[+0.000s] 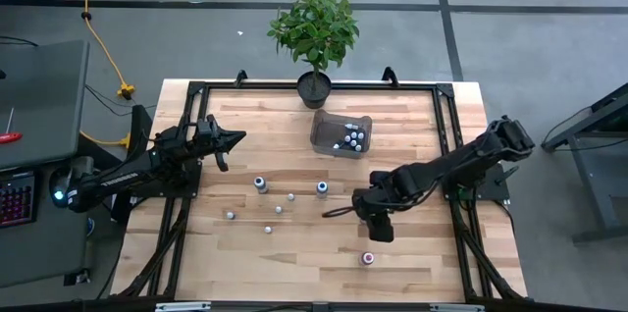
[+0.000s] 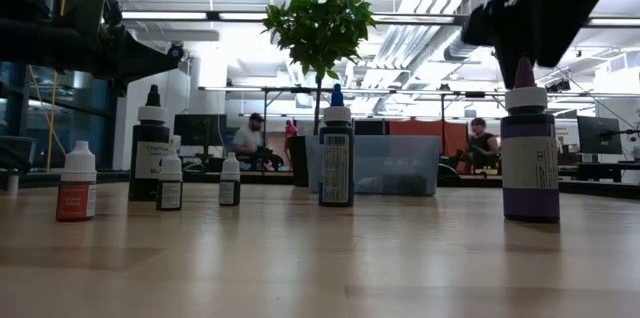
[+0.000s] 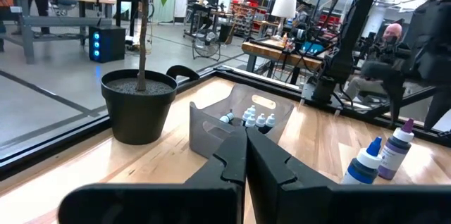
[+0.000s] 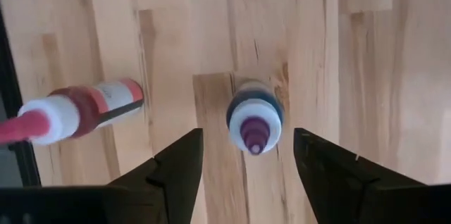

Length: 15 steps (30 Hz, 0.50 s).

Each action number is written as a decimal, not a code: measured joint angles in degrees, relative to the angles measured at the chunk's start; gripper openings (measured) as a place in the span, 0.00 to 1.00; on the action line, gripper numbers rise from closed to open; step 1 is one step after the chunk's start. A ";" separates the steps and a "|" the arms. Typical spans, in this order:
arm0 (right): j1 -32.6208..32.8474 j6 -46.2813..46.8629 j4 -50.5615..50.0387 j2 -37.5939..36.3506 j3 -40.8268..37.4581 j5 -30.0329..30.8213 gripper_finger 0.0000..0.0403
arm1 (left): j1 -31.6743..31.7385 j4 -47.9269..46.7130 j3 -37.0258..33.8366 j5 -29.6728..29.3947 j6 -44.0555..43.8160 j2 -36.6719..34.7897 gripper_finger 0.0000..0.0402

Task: Pick & Place food coloring
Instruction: Put the big purple food coloring bottle into the black bin

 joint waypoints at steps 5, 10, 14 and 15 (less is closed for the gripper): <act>0.00 1.75 4.90 0.02 -2.89 0.59 0.52 | 0.02 0.00 0.00 0.00 0.01 -0.01 0.00; -0.13 2.70 4.36 0.00 -2.93 2.42 0.52 | 0.01 0.00 0.00 0.00 0.00 0.00 0.00; -0.13 3.03 4.05 0.14 -2.93 2.83 0.52 | 0.00 0.00 0.00 0.01 0.01 -0.01 0.00; -0.13 3.14 4.02 0.24 -2.93 2.76 0.52 | 0.00 0.00 0.00 0.00 -0.01 -0.01 0.00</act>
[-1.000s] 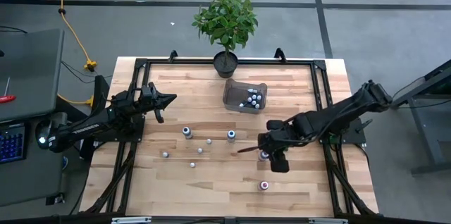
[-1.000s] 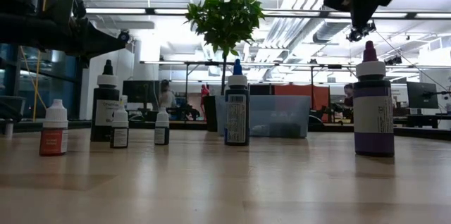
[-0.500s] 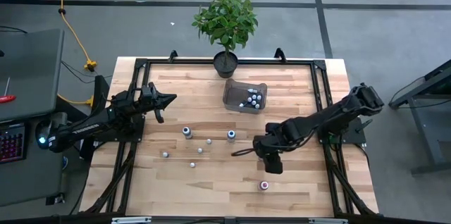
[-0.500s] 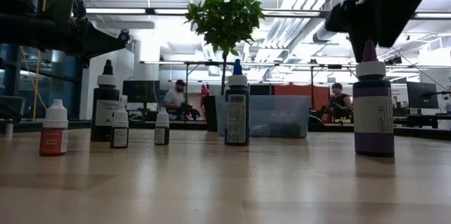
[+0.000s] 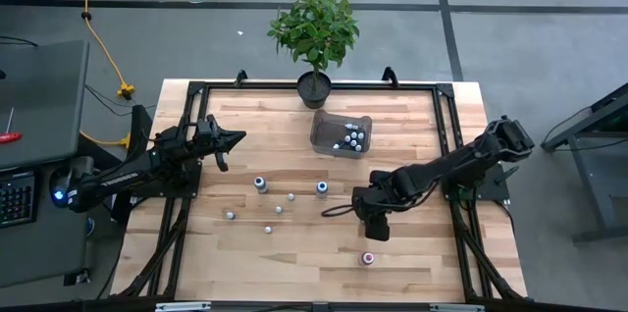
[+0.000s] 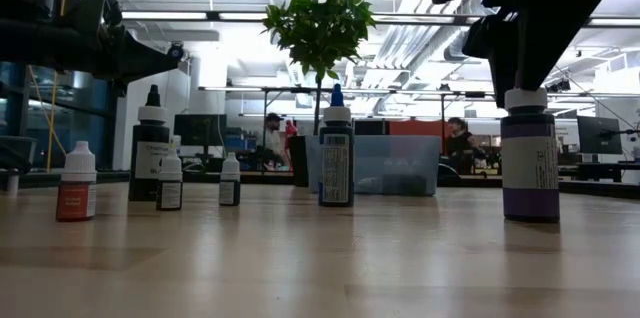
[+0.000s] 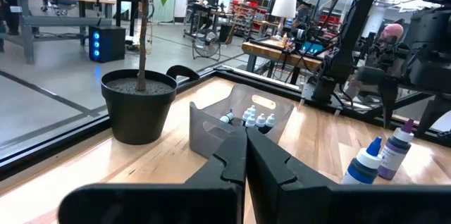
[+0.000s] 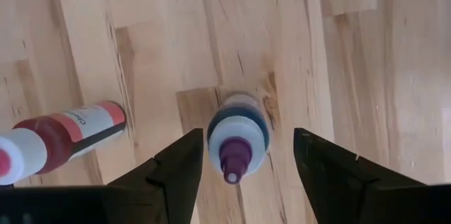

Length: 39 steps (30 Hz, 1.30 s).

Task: Pick & Place food coloring
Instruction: Put the big purple food coloring bottle into the black bin

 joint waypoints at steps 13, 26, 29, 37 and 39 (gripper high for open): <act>0.00 1.39 0.50 1.19 0.00 -0.35 0.51 | 0.02 0.00 0.00 0.02 0.02 0.01 0.00; 0.00 1.75 0.39 1.20 0.00 -1.79 0.38 | 0.00 0.00 0.00 0.02 0.00 0.00 0.00; 0.00 1.75 0.39 1.20 0.00 -1.90 0.35 | 0.01 0.00 0.00 0.02 0.01 0.02 0.00; 0.00 1.74 0.37 1.20 0.00 -2.33 0.29 | 0.00 0.00 0.00 0.04 0.02 0.02 0.00; 0.00 1.73 0.37 1.20 0.00 -2.33 0.29 | 0.01 0.00 0.00 0.04 0.02 0.00 0.00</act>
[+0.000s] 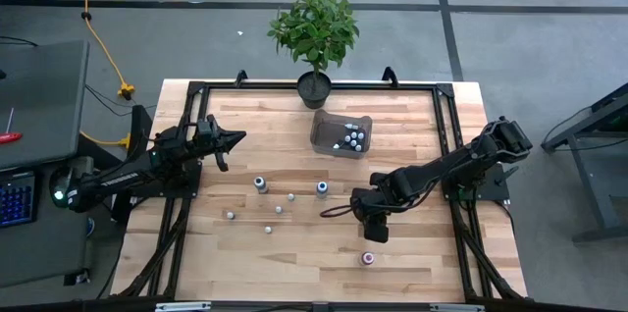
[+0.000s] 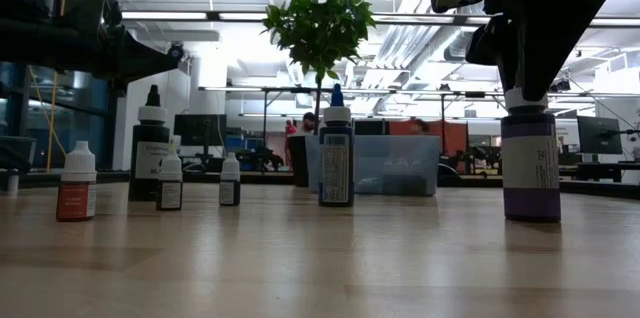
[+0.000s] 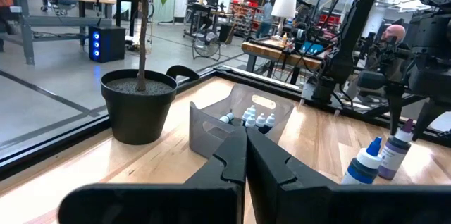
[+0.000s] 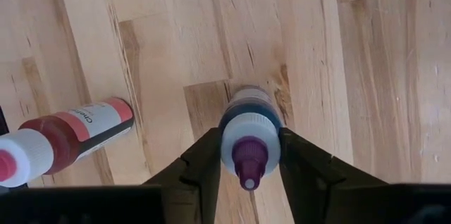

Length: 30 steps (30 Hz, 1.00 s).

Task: Pick & Place food coloring
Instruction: Put the big purple food coloring bottle into the black bin

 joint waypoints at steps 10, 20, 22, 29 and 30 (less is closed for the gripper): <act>-1.08 0.39 -0.20 -1.24 0.62 0.31 0.28 | -0.02 0.00 0.00 0.00 0.00 0.01 0.00; -3.56 -1.11 -7.25 -3.36 8.03 3.53 0.28 | -0.02 0.00 0.00 0.00 -0.01 0.01 0.00; -4.30 -2.23 -8.57 -3.51 10.38 4.50 0.28 | -0.01 0.00 0.00 0.00 -0.02 0.00 0.00; -8.60 -3.73 -14.07 -3.61 20.16 5.43 0.28 | 0.00 0.00 0.00 -0.02 0.00 0.01 0.00; -9.34 -4.02 -14.78 -3.61 21.57 5.44 0.28 | 0.00 -0.01 0.00 -0.02 -0.01 0.00 0.00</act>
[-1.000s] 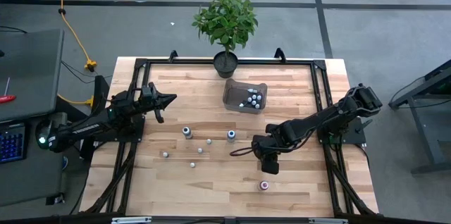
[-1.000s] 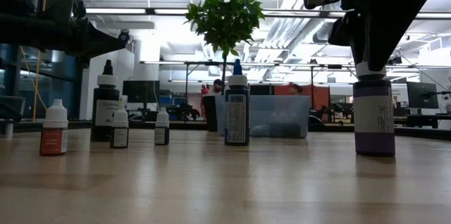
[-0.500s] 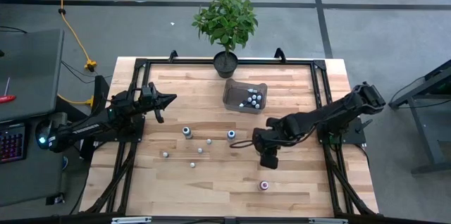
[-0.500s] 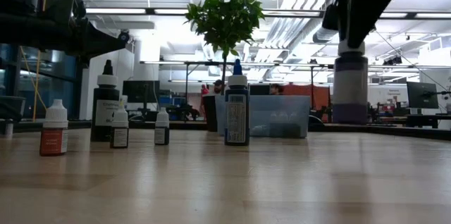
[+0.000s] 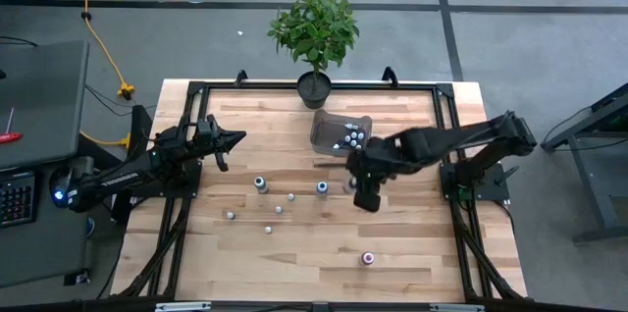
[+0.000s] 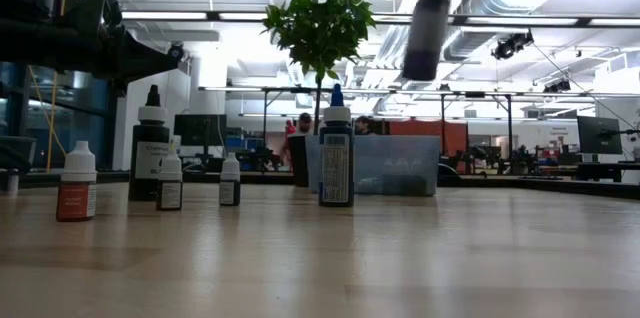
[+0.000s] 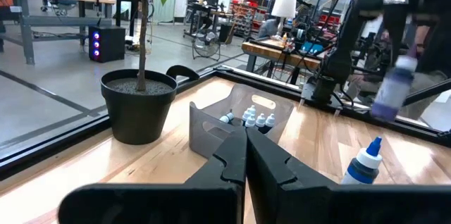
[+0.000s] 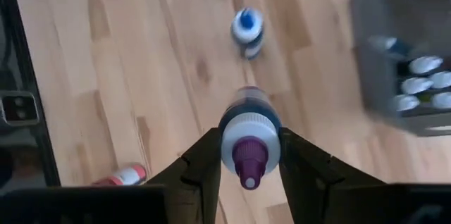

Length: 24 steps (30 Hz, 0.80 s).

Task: Pick & Place food coloring
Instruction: Put the big purple food coloring bottle into the black bin

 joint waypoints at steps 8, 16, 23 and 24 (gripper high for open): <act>-6.10 -9.10 -5.97 3.24 11.93 0.60 0.28 | 0.00 0.01 0.00 0.00 -0.01 0.01 0.00; -11.52 -18.85 -12.05 11.31 26.75 1.78 0.28 | -0.01 0.01 0.00 0.00 0.00 0.01 0.00; -15.78 -23.11 -14.29 18.92 36.09 2.05 0.28 | -0.01 -0.01 0.00 -0.02 0.01 0.01 0.00; -16.34 -23.26 -14.37 19.97 36.86 1.92 0.28 | -0.01 0.00 0.00 -0.01 0.00 0.00 0.00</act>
